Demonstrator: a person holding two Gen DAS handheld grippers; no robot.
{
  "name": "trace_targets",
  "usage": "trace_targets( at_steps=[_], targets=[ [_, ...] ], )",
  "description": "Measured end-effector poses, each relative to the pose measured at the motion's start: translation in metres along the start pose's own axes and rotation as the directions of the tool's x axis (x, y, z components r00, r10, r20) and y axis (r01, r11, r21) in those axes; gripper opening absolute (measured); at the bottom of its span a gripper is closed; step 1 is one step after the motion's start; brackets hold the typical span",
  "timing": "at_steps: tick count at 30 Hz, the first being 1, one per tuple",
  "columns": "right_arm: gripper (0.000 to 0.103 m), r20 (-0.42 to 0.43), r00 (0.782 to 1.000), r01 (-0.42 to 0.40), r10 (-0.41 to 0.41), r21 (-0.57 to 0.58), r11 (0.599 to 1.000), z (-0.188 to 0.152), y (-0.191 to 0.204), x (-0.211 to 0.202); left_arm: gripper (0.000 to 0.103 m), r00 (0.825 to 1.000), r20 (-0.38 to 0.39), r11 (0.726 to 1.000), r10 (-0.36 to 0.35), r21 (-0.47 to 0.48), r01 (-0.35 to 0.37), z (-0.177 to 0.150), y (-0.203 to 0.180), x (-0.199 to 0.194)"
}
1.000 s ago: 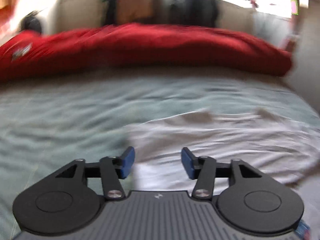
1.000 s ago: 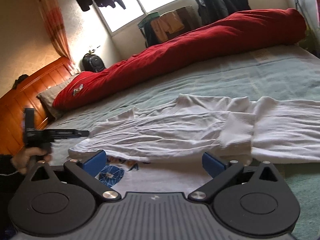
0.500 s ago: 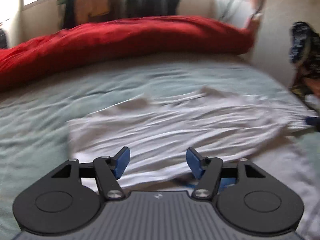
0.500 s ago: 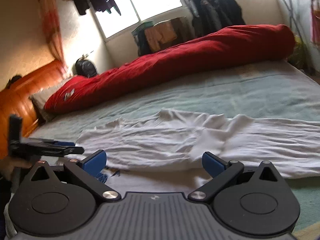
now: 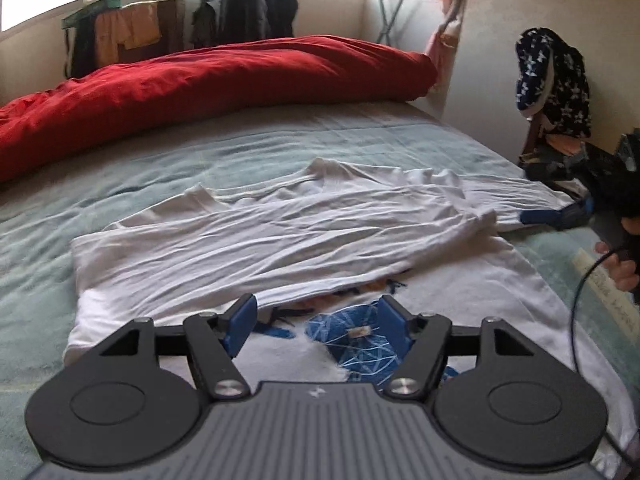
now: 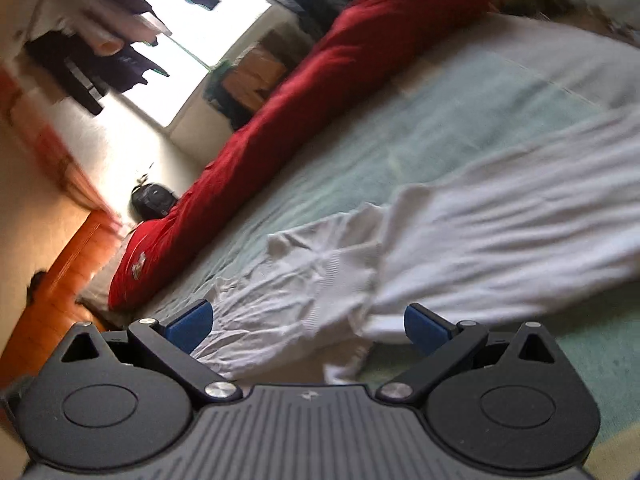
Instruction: Fold clothes
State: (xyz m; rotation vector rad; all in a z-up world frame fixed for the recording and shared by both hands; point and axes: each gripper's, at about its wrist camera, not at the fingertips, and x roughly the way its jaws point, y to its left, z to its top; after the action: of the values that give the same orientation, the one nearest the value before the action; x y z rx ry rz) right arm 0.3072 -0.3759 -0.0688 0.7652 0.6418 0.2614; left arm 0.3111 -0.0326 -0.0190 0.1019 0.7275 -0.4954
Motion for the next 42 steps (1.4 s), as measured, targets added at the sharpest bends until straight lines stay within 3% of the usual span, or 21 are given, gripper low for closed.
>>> trace_targets(
  at_steps=[2,5,12,17,19,21,24,28,31,35,40,42],
  targets=[
    [0.103,0.012,1.000,0.007,-0.007,0.036,0.999,-0.002,-0.005,-0.006,0.068,1.000,-0.021,1.000,0.010,-0.014,-0.010,-0.002,0.002,-0.001],
    [0.103,0.018,0.999,-0.052,0.051,0.065,0.996,-0.005,-0.001,-0.009,0.068,0.999,-0.025,0.999,0.034,-0.016,-0.035,-0.005,0.006,-0.008],
    [0.103,-0.025,0.991,-0.133,0.133,0.014,0.991,0.007,0.047,0.029,0.070,0.996,-0.024,0.996,0.080,-0.038,-0.081,-0.013,0.022,-0.024],
    [0.103,-0.048,0.988,-0.149,0.149,0.019,0.989,-0.012,0.052,0.037,0.070,0.992,-0.020,0.992,0.125,-0.002,-0.125,-0.023,0.033,-0.023],
    [0.103,-0.056,0.989,-0.137,0.137,0.010,0.991,-0.020,0.051,0.036,0.070,0.976,0.017,0.973,0.218,0.079,-0.219,-0.030,0.034,-0.023],
    [0.103,-0.058,0.989,-0.138,0.137,-0.015,0.990,-0.024,0.052,0.036,0.070,0.945,0.053,0.931,0.323,0.161,-0.327,-0.036,0.035,-0.020],
    [0.103,-0.047,0.987,-0.156,0.153,-0.058,0.986,-0.023,0.055,0.039,0.071,0.905,0.048,0.871,0.424,0.253,-0.421,-0.043,0.045,-0.007],
    [0.103,-0.051,0.979,-0.202,0.199,-0.065,0.977,-0.028,0.049,0.045,0.073,0.863,0.080,0.808,0.499,0.316,-0.497,-0.044,0.054,0.010],
    [0.103,-0.101,0.982,-0.170,0.162,-0.086,0.982,-0.030,0.044,0.050,0.074,0.836,0.119,0.764,0.536,0.354,-0.540,-0.041,0.056,0.023],
    [0.103,-0.091,0.989,-0.129,0.118,-0.130,0.983,-0.030,0.045,0.043,0.074,0.804,0.168,0.710,0.570,0.392,-0.585,-0.038,0.057,0.039],
    [0.103,-0.080,0.990,-0.130,0.119,-0.147,0.980,-0.030,0.048,0.037,0.075,0.786,0.154,0.732,0.599,0.291,-0.616,-0.039,0.074,0.029],
    [0.103,-0.080,0.990,-0.127,0.116,-0.151,0.980,-0.029,0.048,0.036,0.075,0.799,0.131,0.762,0.587,0.245,-0.600,-0.042,0.081,0.020]
  ],
)
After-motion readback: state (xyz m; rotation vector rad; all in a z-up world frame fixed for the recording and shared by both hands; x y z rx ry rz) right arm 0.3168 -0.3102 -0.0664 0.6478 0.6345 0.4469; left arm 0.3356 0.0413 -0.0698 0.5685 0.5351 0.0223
